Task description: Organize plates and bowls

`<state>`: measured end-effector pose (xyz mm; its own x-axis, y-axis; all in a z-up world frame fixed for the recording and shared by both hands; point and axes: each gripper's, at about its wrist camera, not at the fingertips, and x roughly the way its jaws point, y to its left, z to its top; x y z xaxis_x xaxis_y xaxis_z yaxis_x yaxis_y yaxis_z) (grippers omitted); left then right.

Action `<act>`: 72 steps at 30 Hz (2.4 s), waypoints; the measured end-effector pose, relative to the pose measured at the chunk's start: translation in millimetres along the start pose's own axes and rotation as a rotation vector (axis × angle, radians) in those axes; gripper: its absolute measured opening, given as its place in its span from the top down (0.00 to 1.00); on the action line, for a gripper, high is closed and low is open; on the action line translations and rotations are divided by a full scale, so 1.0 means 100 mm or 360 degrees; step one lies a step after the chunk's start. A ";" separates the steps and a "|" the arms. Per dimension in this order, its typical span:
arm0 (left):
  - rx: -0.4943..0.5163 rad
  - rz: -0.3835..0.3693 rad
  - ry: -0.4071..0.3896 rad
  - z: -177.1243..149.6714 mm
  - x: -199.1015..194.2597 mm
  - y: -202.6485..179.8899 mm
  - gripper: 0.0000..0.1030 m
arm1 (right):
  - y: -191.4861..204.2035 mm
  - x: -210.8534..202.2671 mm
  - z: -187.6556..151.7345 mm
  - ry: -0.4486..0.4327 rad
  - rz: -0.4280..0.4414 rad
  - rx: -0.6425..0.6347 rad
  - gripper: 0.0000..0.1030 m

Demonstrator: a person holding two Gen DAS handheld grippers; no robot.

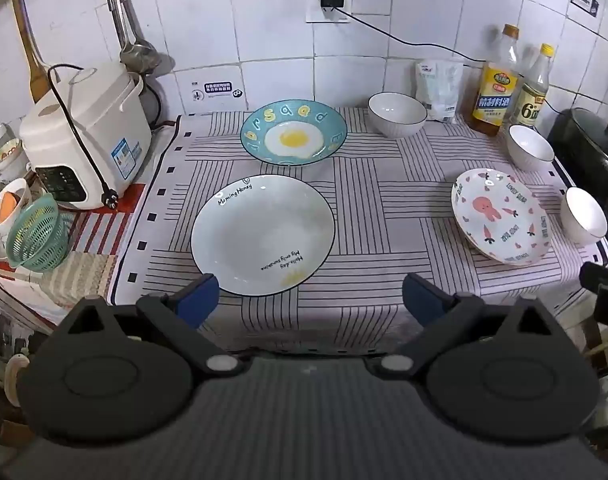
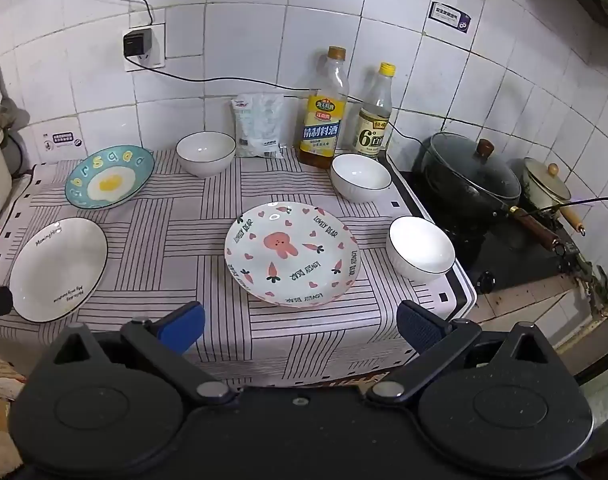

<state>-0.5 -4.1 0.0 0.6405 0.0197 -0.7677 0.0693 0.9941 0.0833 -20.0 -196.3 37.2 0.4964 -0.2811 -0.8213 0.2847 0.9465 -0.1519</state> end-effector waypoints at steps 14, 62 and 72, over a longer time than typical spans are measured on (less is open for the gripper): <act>-0.0113 -0.0035 -0.0049 -0.20 -0.07 0.11 0.06 | 0.07 -0.13 -0.11 -0.0060 0.0034 -0.0003 0.00; -0.0096 -0.0096 0.0016 -0.27 -0.07 -0.08 0.04 | -0.19 -0.20 -0.23 -0.0158 -0.0051 0.0032 0.00; -0.0088 -0.0105 0.0019 -0.29 -0.10 -0.13 0.04 | -0.23 -0.20 -0.25 -0.0161 -0.0064 0.0027 0.00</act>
<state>-29.8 -13.9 -11.7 0.6270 -0.0454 -0.7777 0.0685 0.9976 -0.0030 -57.2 -208.5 43.5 0.5642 -0.3343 -0.7549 0.3193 0.9315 -0.1739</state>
